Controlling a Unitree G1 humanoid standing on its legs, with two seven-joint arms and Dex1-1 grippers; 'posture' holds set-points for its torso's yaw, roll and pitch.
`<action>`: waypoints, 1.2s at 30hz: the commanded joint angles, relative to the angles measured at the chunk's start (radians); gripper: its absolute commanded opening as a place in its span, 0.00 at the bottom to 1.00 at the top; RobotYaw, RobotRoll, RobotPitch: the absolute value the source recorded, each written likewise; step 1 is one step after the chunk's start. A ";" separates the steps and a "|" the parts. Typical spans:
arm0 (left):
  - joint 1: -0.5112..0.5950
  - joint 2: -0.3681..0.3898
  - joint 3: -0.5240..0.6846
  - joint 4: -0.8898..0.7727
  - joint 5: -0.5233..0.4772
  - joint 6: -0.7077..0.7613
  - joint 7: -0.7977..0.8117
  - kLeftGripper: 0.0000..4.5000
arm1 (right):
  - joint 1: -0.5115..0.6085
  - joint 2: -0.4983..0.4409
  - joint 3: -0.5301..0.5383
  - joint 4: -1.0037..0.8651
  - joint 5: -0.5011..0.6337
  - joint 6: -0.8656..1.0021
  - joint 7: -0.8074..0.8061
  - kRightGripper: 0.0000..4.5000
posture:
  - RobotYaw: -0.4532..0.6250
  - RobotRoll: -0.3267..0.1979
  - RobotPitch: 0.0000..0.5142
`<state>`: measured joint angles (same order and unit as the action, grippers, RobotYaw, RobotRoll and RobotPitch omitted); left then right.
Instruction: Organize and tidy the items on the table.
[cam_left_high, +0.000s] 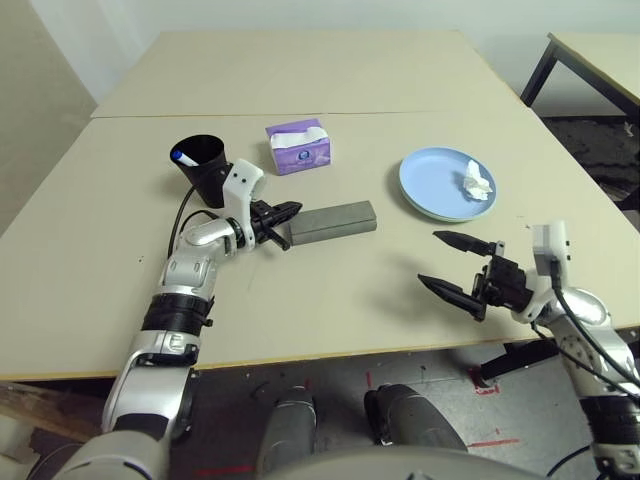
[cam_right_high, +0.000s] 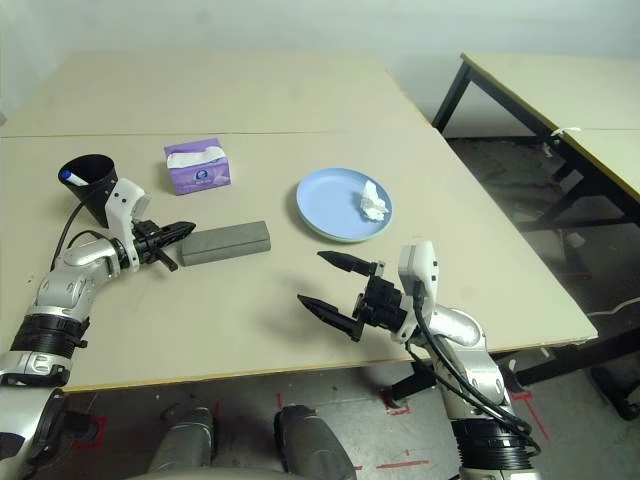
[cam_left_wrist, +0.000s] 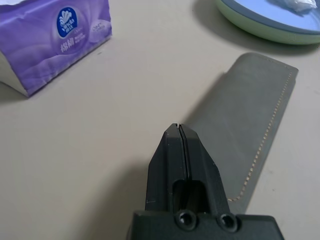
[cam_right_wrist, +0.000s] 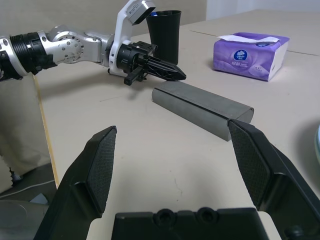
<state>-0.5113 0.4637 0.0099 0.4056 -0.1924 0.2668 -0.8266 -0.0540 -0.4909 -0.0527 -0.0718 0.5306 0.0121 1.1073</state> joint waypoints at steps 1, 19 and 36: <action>0.033 0.020 -0.035 -0.018 0.018 0.012 -0.028 0.00 | 0.006 0.002 0.011 0.007 -0.008 0.007 0.001 1.00 | 0.28 0.62 0.17; 0.168 0.102 -0.077 -0.270 -0.023 0.133 -0.122 0.00 | -0.001 0.016 0.022 0.044 -0.013 -0.003 0.008 1.00 | 0.29 0.62 0.19; 0.355 0.510 0.214 -0.595 -0.310 0.436 -0.301 0.63 | -0.052 0.010 0.077 0.159 -0.043 -0.117 0.182 1.00 | 0.36 0.62 0.20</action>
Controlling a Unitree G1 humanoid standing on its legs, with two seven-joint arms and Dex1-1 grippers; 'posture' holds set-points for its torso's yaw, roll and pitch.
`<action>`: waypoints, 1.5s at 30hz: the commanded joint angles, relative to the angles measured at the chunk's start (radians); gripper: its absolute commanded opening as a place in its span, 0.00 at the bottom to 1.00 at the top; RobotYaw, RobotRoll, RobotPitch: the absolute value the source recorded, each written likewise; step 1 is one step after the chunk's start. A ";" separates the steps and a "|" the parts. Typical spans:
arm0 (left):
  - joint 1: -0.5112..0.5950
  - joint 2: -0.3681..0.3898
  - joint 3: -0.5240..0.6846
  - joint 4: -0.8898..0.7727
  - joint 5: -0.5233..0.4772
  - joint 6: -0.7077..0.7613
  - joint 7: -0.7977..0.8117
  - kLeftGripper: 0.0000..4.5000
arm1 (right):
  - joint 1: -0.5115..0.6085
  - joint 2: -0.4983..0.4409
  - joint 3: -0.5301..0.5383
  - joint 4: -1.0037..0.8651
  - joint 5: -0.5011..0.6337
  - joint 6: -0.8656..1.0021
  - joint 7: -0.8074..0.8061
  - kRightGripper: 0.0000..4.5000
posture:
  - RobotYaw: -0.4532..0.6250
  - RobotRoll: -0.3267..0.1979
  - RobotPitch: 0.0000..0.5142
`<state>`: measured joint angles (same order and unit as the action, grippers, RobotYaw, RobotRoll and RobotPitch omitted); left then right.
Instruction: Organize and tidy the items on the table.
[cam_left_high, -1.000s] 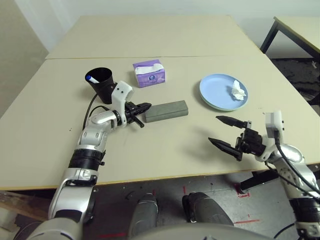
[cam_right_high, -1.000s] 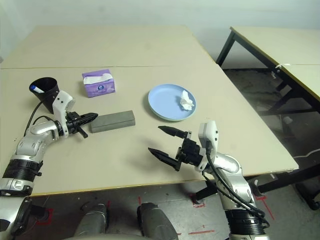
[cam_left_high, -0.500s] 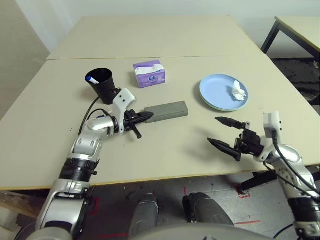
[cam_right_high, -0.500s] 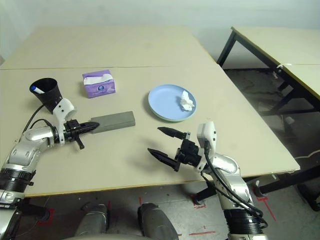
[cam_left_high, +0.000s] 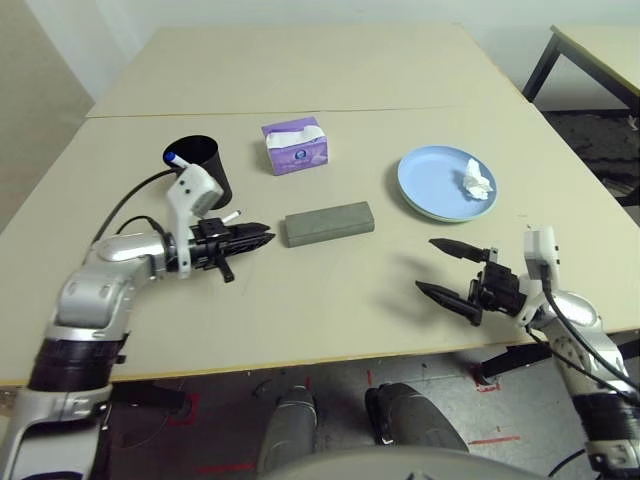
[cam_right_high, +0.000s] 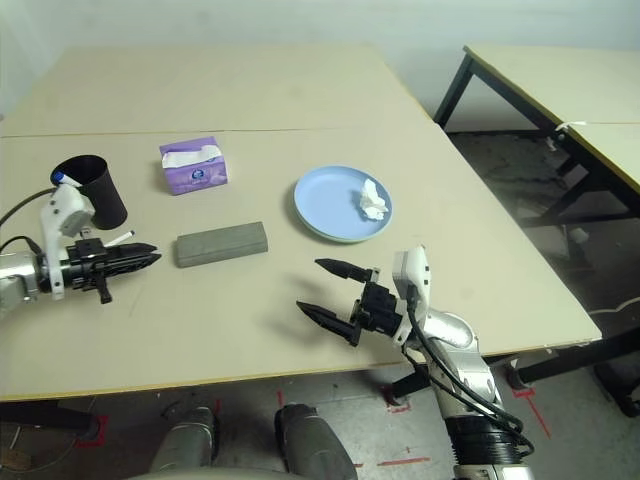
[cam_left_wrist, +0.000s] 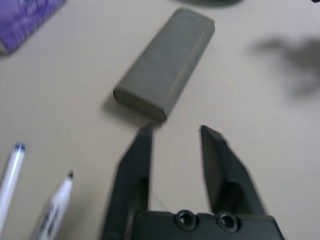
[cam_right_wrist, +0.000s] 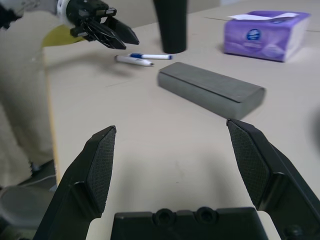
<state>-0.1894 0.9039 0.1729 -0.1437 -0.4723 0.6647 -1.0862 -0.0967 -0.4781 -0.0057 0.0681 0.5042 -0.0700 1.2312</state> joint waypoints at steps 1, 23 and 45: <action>0.049 0.098 0.059 -0.048 -0.028 0.035 -0.055 0.71 | -0.014 0.000 0.038 0.023 -0.019 -0.043 0.071 1.00 | 0.38 0.62 0.20; -0.219 0.304 -0.177 0.341 0.283 -0.229 -0.185 0.99 | -0.092 0.059 0.172 -0.012 -0.046 -0.057 0.144 1.00 | 0.37 0.62 0.23; -0.301 0.152 -0.283 0.464 0.385 -0.237 -0.170 0.99 | -0.063 0.019 0.168 -0.126 -0.040 -0.006 0.064 1.00 | 0.32 0.62 0.20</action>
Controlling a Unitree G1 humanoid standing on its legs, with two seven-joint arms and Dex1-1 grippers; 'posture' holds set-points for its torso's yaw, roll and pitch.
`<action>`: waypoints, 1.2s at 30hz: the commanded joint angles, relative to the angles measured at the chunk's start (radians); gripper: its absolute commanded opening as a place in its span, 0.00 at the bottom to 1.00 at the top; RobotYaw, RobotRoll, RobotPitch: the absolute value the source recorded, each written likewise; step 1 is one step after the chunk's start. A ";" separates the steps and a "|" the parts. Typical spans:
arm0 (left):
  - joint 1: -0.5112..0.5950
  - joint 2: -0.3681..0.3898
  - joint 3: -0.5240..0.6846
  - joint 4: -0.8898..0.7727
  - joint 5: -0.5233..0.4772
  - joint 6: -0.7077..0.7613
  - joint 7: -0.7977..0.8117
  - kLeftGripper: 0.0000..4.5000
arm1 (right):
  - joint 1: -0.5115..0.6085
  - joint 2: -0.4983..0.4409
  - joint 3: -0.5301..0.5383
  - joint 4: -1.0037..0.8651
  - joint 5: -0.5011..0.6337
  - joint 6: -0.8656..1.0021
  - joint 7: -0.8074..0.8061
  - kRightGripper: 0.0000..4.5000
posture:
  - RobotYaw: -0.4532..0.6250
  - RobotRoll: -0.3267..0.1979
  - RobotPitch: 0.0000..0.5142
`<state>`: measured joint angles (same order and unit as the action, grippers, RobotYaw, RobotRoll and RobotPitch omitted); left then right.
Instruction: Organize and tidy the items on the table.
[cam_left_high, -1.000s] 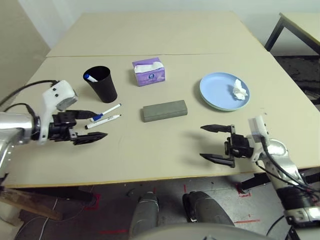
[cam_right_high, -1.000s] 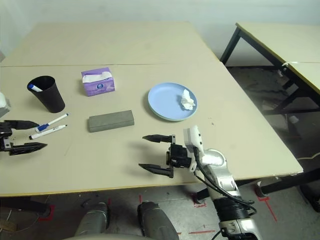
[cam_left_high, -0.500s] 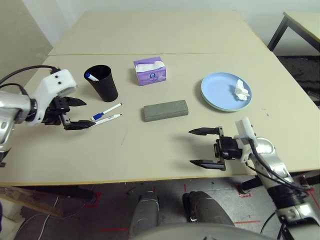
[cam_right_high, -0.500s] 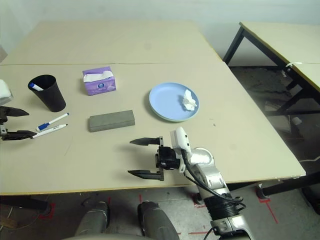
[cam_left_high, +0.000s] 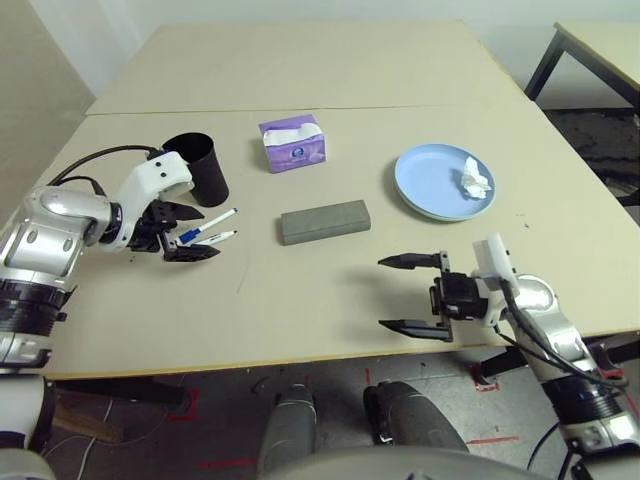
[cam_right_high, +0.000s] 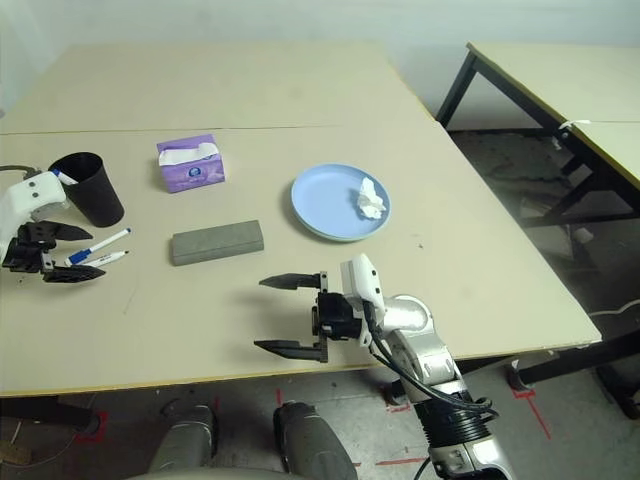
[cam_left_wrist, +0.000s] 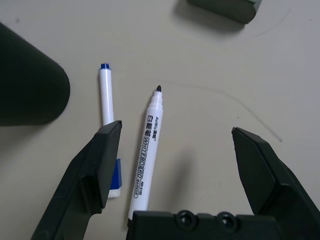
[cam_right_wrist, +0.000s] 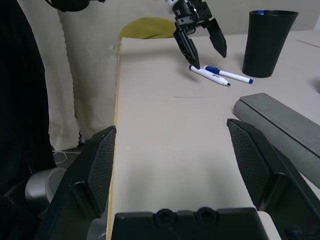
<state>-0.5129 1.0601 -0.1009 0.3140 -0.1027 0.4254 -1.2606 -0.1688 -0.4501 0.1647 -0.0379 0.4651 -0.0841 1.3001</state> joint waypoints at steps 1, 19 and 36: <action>0.025 -0.007 -0.009 0.007 0.018 0.002 0.007 0.99 | 0.008 -0.010 -0.002 -0.020 0.000 0.010 -0.006 1.00 | 0.32 0.62 0.20; 0.031 -0.076 -0.011 0.071 0.066 -0.026 0.066 0.99 | 0.005 -0.006 0.013 -0.050 -0.005 0.027 -0.021 1.00 | 0.31 0.62 0.17; 0.002 -0.113 -0.031 0.145 0.103 -0.033 0.076 0.99 | 0.010 -0.008 0.020 -0.061 -0.011 0.024 -0.026 1.00 | 0.29 0.62 0.14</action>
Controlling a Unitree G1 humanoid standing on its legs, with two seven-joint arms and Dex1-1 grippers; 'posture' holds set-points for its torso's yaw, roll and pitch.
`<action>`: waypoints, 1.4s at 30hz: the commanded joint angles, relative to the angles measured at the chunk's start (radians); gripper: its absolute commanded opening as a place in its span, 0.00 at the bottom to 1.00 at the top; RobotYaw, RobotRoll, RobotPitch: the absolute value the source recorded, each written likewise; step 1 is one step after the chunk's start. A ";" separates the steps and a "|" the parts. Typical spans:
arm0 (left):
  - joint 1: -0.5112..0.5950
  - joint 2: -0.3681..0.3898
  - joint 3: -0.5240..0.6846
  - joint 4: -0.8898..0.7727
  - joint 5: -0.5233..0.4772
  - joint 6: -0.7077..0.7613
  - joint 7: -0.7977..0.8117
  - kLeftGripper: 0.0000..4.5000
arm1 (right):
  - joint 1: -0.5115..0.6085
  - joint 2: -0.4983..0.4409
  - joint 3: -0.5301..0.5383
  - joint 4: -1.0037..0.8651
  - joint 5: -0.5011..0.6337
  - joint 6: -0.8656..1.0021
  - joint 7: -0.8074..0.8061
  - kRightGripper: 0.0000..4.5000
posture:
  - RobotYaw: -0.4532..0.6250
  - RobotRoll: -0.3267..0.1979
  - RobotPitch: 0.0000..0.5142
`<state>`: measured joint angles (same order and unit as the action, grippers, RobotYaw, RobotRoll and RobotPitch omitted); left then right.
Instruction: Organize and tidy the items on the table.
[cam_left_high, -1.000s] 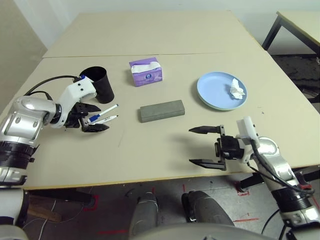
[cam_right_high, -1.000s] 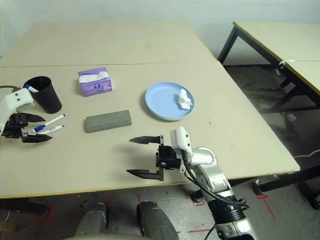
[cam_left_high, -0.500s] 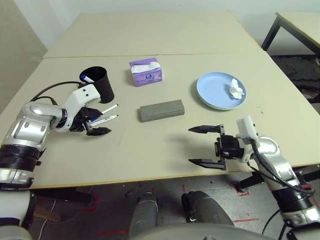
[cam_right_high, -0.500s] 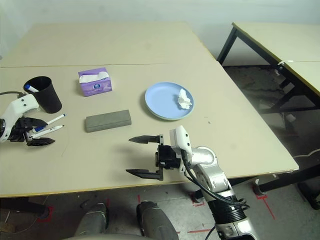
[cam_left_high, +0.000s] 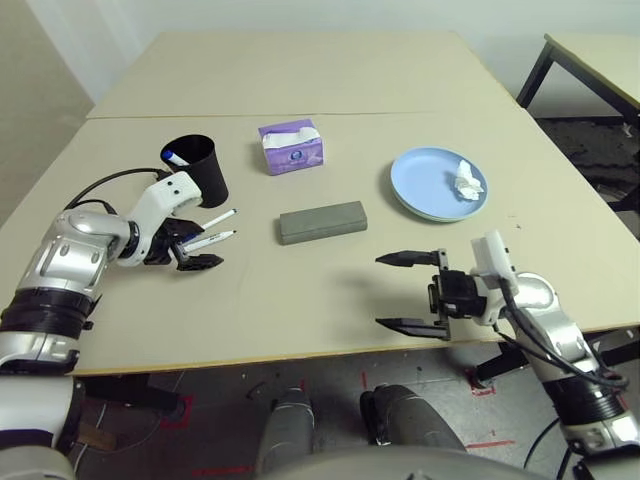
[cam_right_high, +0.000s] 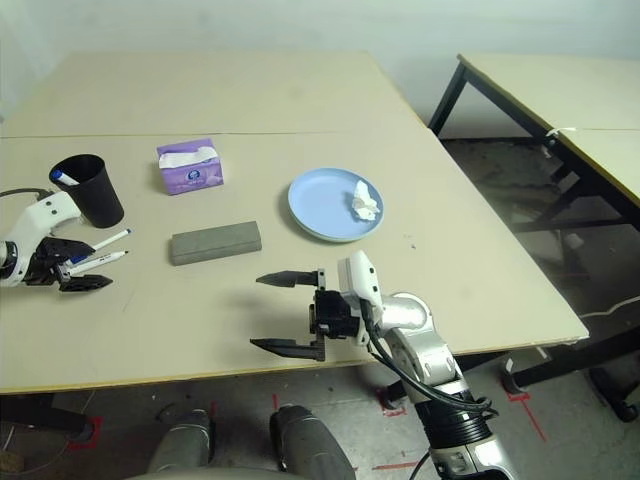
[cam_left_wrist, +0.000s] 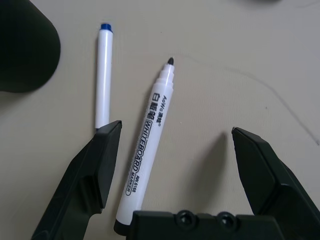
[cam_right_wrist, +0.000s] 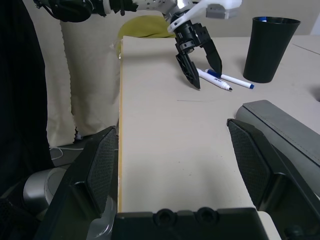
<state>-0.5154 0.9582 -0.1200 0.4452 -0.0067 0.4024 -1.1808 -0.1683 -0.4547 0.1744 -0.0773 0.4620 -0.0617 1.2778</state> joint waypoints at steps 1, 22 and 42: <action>0.006 -0.013 -0.013 0.015 0.007 -0.009 -0.006 0.99 | 0.008 -0.003 0.011 -0.025 -0.006 0.004 -0.005 1.00 | 0.29 0.62 0.14; 0.007 -0.045 -0.018 0.037 0.006 0.005 -0.016 0.49 | -0.007 -0.003 0.010 -0.050 0.002 0.031 -0.008 1.00 | 0.30 0.62 0.14; 0.085 0.031 0.034 -0.075 -0.104 -0.043 -0.190 0.06 | -0.051 0.035 0.017 0.019 -0.009 0.014 -0.006 1.00 | 0.34 0.62 0.15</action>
<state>-0.4497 0.9742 -0.1003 0.4199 -0.0666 0.3901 -1.3100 -0.2147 -0.4234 0.1826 -0.0745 0.4621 -0.0380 1.2694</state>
